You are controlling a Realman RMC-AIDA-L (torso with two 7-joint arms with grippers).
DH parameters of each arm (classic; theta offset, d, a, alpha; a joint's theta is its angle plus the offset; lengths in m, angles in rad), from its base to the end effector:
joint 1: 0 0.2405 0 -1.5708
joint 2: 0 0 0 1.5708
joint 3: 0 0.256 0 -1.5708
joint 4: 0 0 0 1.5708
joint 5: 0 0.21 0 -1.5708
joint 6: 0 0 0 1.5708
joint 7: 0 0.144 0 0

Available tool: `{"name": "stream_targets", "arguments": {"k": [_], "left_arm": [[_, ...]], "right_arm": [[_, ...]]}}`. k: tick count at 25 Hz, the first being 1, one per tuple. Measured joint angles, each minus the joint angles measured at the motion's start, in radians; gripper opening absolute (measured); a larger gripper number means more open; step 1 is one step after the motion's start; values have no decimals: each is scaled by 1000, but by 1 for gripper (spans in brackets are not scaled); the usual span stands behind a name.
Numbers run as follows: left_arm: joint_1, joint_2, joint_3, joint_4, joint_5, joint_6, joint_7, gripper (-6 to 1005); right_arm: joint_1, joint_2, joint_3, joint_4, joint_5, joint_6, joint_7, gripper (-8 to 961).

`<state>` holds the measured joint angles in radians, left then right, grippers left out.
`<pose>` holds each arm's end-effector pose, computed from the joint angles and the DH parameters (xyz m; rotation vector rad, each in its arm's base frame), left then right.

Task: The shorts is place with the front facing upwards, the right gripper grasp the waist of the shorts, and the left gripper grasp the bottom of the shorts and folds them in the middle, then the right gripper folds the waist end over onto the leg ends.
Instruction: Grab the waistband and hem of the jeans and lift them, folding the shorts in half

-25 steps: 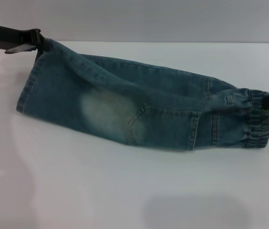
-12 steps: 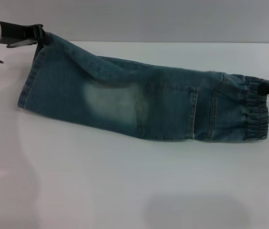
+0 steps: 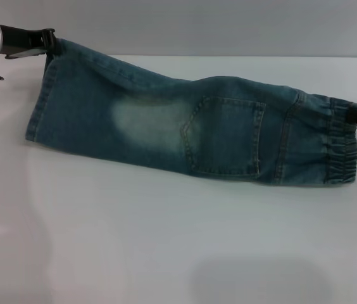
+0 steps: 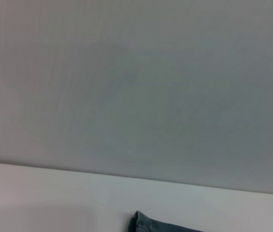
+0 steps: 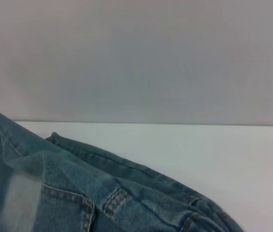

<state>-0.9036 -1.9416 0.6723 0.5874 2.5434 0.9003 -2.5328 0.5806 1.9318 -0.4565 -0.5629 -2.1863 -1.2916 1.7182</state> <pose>-0.2456 0.4810 0.0662 -1.9229 -1.4129 -0.2806 0.3300 0.3724 0.0689 -2.2678 1.1419 0.5012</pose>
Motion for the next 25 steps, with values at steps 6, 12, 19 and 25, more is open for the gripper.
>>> {"name": "stream_targets", "arguments": {"k": [6, 12, 19, 25], "left_arm": [[0, -3, 7, 0, 0, -24, -9, 193], [0, -7, 7, 0, -3, -38, -9, 197], [-2, -13, 7, 0, -7, -57, -9, 201], [-6, -17, 5, 0, -8, -70, -9, 205]], "right_arm": [[-1, 1, 2, 0, 1, 28, 0, -2], [9, 2, -1, 12, 1, 41, 0, -2], [11, 1, -4, 12, 1, 45, 0, 0], [12, 2, -8, 14, 1, 46, 0, -1]]}}
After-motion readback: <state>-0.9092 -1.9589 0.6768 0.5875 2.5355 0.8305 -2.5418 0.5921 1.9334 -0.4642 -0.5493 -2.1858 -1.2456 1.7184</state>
